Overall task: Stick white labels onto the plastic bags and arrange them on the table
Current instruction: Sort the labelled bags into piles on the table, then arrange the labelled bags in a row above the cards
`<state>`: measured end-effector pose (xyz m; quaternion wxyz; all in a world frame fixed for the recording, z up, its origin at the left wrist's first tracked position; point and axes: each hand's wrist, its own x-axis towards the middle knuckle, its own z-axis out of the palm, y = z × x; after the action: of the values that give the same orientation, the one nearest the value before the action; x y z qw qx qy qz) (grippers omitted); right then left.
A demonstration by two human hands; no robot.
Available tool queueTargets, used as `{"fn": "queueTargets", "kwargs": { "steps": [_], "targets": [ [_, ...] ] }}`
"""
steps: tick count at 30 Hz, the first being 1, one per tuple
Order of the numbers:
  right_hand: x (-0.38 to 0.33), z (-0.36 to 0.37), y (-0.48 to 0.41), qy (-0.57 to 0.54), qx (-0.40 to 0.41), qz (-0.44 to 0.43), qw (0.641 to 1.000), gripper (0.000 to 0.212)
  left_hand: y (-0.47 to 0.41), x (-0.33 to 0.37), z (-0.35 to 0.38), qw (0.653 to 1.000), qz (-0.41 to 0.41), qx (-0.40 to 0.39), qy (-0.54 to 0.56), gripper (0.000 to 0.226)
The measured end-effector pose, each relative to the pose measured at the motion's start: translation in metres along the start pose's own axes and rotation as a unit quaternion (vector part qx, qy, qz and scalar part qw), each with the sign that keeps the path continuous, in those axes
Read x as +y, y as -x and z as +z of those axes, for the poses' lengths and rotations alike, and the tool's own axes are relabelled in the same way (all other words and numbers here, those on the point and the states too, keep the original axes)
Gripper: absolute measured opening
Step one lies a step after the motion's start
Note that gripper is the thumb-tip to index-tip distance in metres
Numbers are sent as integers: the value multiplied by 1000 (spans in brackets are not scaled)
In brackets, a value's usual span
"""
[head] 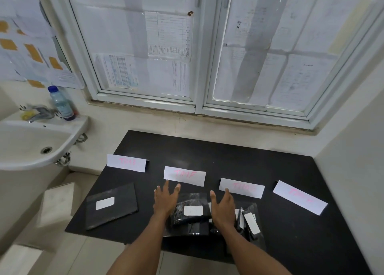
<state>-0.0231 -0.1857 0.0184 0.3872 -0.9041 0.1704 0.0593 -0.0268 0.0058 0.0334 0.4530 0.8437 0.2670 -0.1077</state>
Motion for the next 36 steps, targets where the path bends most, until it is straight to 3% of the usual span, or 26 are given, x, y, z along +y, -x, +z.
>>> {"fn": "queueTargets", "kwargs": {
  "steps": [5, 8, 11, 14, 15, 19, 23, 28, 32, 34, 36],
  "targets": [
    [1, 15, 7, 6, -96, -14, 995, 73, 5, -23, 22, 998, -48, -29, 7, 95],
    [3, 27, 11, 13, -95, -14, 995, 73, 9, -36, 37, 997, -59, -29, 37, 99],
    [3, 34, 9, -9, -66, 7, 998, 66, 8, -38, 38, 996, -69, -41, 47, 84],
    [-2, 32, 2, -89, -30, 32, 995, 28, 4, -29, 26, 990, -50, -57, 118, 63],
    [-6, 29, 0, -119, -23, 39, 992, 24, 2, -24, 21, 988, -35, -63, 138, 59],
    [-32, 15, -4, -195, 28, 10, 980, 25, -6, 7, 4, 981, 27, -89, 169, 42],
    [-59, 7, -12, -213, 37, -32, 976, 25, -13, 36, 6, 971, 74, -5, 227, 34],
    [-73, -14, -15, -263, -37, -147, 953, 45, -22, 57, 3, 965, 75, 74, 242, 35],
    [-70, -19, -27, -268, -110, -192, 938, 33, -26, 65, -2, 967, 80, 110, 217, 37],
    [-71, -20, -32, -281, -133, -180, 933, 25, -28, 65, -7, 966, 93, 103, 220, 45],
    [-70, -24, -39, -312, -157, -156, 924, 19, -28, 64, -15, 961, 110, 36, 252, 60]
  ]
}}
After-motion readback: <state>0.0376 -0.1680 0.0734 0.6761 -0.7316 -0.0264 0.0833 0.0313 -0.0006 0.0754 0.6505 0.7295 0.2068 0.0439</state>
